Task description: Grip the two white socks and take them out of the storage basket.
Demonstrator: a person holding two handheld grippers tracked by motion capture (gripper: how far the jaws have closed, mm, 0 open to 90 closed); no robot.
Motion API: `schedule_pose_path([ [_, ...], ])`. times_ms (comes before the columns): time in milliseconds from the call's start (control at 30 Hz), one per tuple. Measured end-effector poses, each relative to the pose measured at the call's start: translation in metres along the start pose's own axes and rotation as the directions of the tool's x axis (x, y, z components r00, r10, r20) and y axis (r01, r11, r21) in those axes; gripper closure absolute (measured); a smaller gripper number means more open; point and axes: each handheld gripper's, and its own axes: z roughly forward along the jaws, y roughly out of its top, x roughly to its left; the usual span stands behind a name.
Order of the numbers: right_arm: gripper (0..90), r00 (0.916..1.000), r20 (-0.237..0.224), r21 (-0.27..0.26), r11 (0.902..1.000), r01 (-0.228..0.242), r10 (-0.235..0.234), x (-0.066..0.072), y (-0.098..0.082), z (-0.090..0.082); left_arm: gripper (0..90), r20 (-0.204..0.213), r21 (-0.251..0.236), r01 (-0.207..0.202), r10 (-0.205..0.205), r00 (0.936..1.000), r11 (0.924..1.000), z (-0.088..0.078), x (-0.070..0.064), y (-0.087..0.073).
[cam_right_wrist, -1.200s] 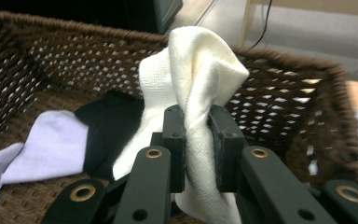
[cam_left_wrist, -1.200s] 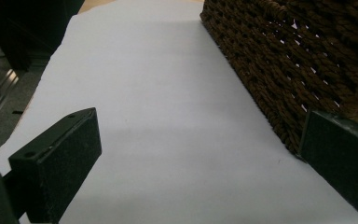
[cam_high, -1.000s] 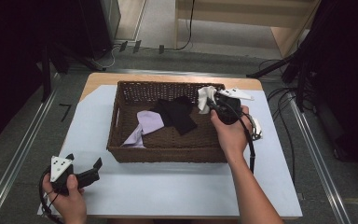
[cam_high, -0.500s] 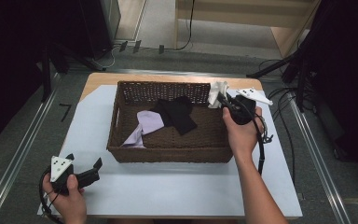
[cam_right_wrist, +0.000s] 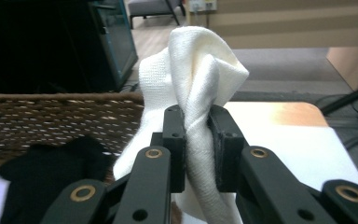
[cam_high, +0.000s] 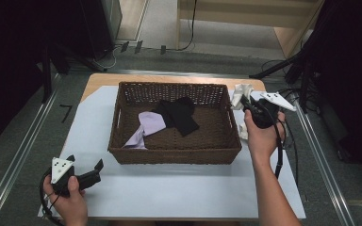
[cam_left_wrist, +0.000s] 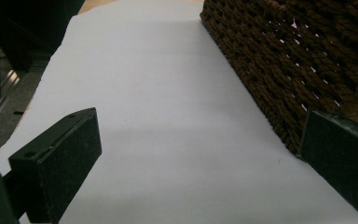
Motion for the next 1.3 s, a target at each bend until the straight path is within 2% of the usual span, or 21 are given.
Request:
schedule_pose_path([
  [333, 78.5, 0.9957, 0.086, 0.042, 0.9984, -0.037, 0.033, -0.034, -0.024, 0.000, 0.0, 0.001, 0.001, 0.000, 0.000, 1.0000, 1.0000, 0.000, 0.000, 0.000],
  [533, 77.8, 0.9893, 0.139, 0.105, 0.9928, -0.058, 0.043, -0.051, -0.044, 0.001, 0.0, 0.001, 0.000, 0.000, 0.000, 1.0000, 1.0000, 0.000, 0.000, 0.000],
  [600, 74.4, 0.9880, 0.149, 0.131, 0.9896, -0.059, 0.039, -0.056, -0.051, 0.002, 0.0, 0.001, 0.000, 0.000, 0.000, 1.0000, 1.0000, 0.000, 0.000, 0.000],
  [667, 67.1, 0.9883, 0.150, 0.150, 0.9873, -0.052, 0.029, -0.061, -0.057, 0.001, 0.0, 0.001, -0.001, 0.000, 0.000, 1.0000, 1.0000, 0.000, 0.000, 0.000],
  [767, 53.8, 0.9889, 0.148, 0.151, 0.9880, -0.034, 0.011, -0.065, -0.066, -0.002, 0.0, 0.001, -0.002, 0.000, 0.000, 1.0000, 1.0000, 0.000, 0.000, 0.000],
  [867, 47.4, 0.9873, 0.158, 0.161, 0.9868, -0.013, -0.013, -0.070, -0.073, -0.008, 0.0, 0.001, 0.000, 0.000, 0.000, 1.0000, 1.0000, 0.000, 0.000, 0.000],
  [1233, 44.2, 0.9887, 0.150, 0.107, 0.9942, -0.011, -0.005, -0.085, -0.097, -0.045, 0.0, 0.000, -0.004, -0.002, 0.002, 1.0000, 1.0000, 0.000, 0.000, 0.000],
  [1300, 44.0, 0.9892, 0.146, 0.099, 0.9948, -0.024, 0.009, -0.087, -0.101, -0.052, 0.0, 0.000, -0.005, -0.002, 0.002, 1.0000, 1.0000, 0.000, 0.000, 0.000],
])
